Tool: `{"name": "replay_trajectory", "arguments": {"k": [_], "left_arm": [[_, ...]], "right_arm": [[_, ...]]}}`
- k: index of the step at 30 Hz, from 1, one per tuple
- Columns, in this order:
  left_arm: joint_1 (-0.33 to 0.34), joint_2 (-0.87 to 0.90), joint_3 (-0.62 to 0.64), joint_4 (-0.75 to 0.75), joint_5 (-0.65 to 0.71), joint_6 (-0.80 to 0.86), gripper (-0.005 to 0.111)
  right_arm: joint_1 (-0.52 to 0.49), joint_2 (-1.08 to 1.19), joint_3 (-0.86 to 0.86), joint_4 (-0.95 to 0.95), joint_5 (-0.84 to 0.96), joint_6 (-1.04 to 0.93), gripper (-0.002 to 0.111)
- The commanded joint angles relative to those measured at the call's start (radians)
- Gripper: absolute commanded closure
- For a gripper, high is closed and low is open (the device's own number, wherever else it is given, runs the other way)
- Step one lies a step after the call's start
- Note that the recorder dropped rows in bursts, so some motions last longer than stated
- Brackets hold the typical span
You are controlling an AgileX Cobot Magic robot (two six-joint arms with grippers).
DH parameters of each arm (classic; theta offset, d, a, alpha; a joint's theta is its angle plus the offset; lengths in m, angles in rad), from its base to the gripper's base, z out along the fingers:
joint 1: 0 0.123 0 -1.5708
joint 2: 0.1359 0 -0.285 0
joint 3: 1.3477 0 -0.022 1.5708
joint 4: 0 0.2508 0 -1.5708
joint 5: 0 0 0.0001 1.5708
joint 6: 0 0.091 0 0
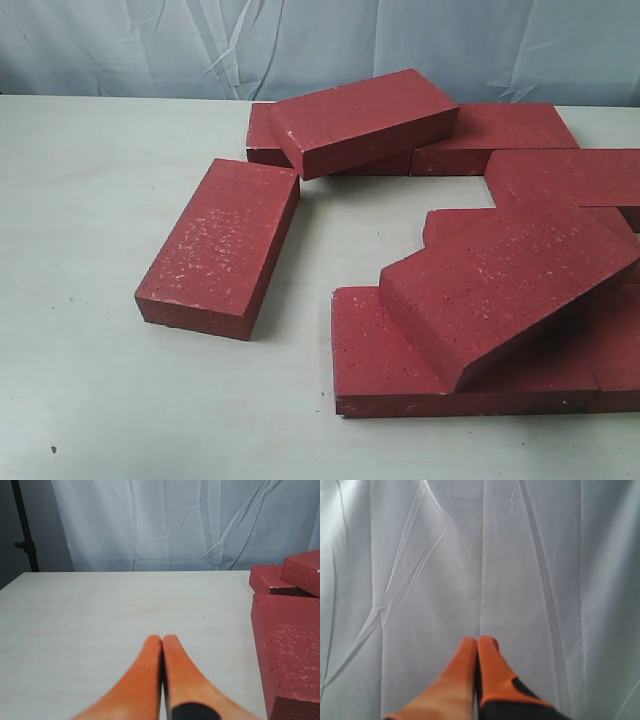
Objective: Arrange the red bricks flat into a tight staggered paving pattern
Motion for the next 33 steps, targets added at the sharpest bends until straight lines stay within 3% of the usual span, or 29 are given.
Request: {"name": "replay_trajectory", "arguments": {"k": [1,7,12,18,24,33], "left_arm": [[-0.009,-0.005,0.005,0.000,-0.007,-0.002,0.107],[-0.009,-0.005,0.005,0.000,-0.007,-0.002,0.107],[-0.009,-0.005,0.005,0.000,-0.007,-0.002,0.107],[-0.009,-0.005,0.005,0.000,-0.007,-0.002,0.107],[-0.009,-0.005,0.005,0.000,-0.005,-0.002,0.107],[-0.009,-0.005,0.005,0.000,-0.005,-0.002,0.107]], "right_arm": [[-0.006,0.116,-0.011,-0.005,-0.065,-0.054,0.109],[-0.006,0.271,-0.096,-0.005,0.003,-0.055,0.109],[-0.006,0.379,-0.279,-0.011,0.461,-0.055,0.109],[-0.006,0.479,-0.401,-0.011,0.793,-0.055,0.109],[0.010,0.537,-0.421,-0.003,0.931,-0.069,0.109],[0.095,0.537,-0.421,0.004,0.996,-0.072,0.109]]}}
